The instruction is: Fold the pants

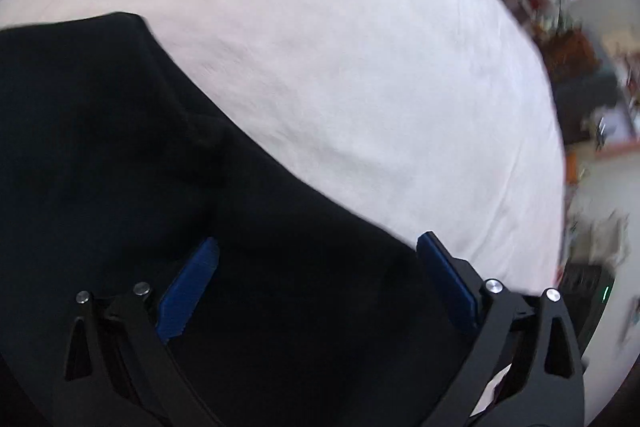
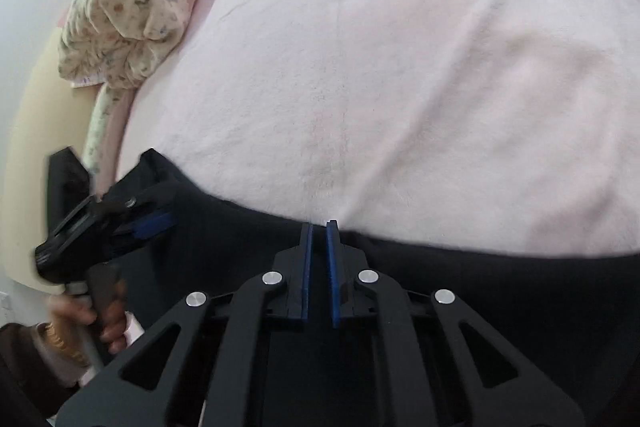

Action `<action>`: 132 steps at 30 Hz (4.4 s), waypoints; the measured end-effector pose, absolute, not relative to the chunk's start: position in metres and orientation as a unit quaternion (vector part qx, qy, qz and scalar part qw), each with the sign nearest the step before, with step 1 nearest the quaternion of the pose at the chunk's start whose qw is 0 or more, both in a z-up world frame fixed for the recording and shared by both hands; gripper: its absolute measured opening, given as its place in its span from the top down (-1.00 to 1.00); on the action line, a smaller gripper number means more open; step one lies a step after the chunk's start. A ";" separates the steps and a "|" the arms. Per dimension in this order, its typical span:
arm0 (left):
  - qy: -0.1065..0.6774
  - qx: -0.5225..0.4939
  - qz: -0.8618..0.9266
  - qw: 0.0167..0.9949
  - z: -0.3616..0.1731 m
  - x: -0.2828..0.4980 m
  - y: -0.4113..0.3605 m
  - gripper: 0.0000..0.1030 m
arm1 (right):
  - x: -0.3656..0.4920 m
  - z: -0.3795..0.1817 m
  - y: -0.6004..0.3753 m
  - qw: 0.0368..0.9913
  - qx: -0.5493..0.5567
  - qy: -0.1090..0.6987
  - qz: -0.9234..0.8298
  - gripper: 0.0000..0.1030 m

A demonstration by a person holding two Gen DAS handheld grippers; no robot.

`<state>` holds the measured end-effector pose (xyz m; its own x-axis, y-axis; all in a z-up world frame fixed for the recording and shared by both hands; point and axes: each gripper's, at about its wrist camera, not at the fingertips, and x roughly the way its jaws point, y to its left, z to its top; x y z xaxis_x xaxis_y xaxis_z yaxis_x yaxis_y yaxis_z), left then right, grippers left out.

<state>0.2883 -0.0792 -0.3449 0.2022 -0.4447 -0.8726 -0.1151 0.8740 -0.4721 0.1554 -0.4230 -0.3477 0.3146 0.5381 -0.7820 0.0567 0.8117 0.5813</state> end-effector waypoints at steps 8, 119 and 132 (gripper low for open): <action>0.615 -0.211 -0.071 0.756 -0.341 0.260 -0.058 -0.95 | 0.126 -0.342 -0.482 0.786 0.284 0.542 0.096 -0.17; 0.647 -0.372 -0.127 0.653 -0.326 0.086 0.042 -0.96 | 0.044 -0.232 -0.483 0.837 0.439 0.323 0.045 0.78; 0.634 -0.402 -0.108 0.652 -0.329 0.071 0.087 -0.96 | 0.095 -0.255 -0.338 0.812 0.355 0.427 0.179 0.78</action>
<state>0.0711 0.0865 -0.3290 0.1738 -0.6502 -0.7396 -0.3694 0.6532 -0.6610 0.0955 -0.3380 -0.2550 0.5715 0.5940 -0.5662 0.0128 0.6834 0.7299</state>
